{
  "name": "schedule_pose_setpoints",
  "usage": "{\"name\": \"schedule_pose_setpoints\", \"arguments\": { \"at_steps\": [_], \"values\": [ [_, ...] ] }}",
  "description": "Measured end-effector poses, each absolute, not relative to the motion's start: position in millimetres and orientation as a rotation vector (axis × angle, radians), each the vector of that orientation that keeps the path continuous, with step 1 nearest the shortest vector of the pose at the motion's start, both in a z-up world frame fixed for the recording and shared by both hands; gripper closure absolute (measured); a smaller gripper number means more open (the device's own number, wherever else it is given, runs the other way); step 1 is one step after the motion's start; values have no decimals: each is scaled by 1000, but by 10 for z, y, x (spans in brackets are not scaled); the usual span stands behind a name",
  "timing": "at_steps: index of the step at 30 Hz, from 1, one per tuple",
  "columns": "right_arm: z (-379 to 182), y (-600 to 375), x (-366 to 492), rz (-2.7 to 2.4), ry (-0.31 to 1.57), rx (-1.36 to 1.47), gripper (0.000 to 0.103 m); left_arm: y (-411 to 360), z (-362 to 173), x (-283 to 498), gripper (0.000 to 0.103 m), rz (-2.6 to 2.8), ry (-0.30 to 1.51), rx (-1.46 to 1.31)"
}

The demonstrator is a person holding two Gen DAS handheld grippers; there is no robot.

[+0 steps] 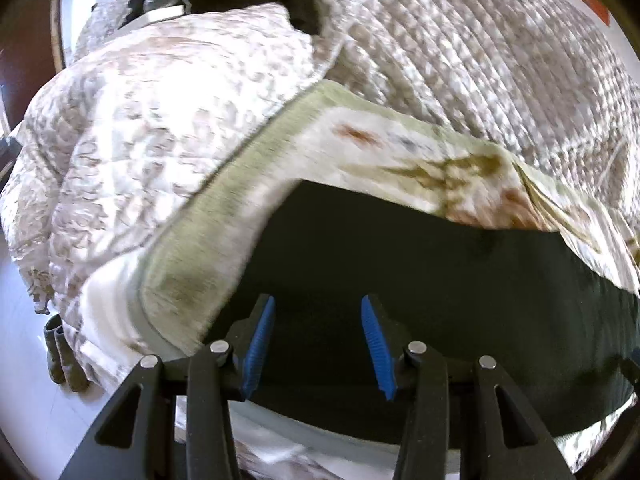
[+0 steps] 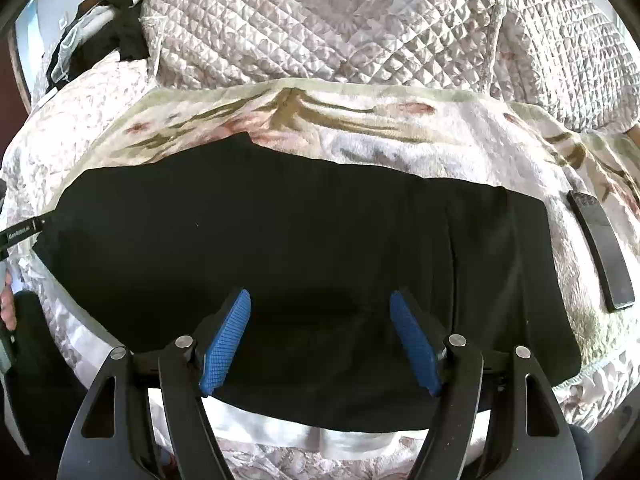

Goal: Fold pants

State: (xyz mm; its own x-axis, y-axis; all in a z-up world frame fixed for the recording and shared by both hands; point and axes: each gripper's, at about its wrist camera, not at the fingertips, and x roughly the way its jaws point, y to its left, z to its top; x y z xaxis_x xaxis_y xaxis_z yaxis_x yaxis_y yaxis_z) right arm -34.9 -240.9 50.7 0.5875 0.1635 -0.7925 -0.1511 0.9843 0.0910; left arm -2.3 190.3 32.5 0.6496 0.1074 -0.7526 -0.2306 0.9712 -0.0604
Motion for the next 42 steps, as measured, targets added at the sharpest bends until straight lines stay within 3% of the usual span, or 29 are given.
{"name": "schedule_pose_setpoints", "arguments": {
  "at_steps": [5,10,15,20,22,24,27,34,42],
  "values": [
    [493,-2314,-344,209,930,7,31,2135,282,56,44,212,849,-179],
    [456,-2240,-324,230,945,-2,31,2213,147,144,43,191,904,-235],
    [431,-2223,-302,228,952,-1,31,2223,76,230,27,162,920,-277],
    [400,-2220,-296,235,959,13,31,2110,76,305,26,189,922,-201],
    [397,-2219,-301,239,956,10,31,2090,93,310,40,174,915,-195],
    [399,-2237,-300,242,954,23,31,2034,120,301,69,144,906,-178],
    [410,-2264,-306,242,947,38,31,1911,144,287,90,112,907,-141],
    [456,-2353,-344,241,920,81,31,1867,359,225,95,7,894,-280],
    [463,-2528,-383,236,902,145,31,1175,803,250,95,-244,869,-341]
  ]
}}
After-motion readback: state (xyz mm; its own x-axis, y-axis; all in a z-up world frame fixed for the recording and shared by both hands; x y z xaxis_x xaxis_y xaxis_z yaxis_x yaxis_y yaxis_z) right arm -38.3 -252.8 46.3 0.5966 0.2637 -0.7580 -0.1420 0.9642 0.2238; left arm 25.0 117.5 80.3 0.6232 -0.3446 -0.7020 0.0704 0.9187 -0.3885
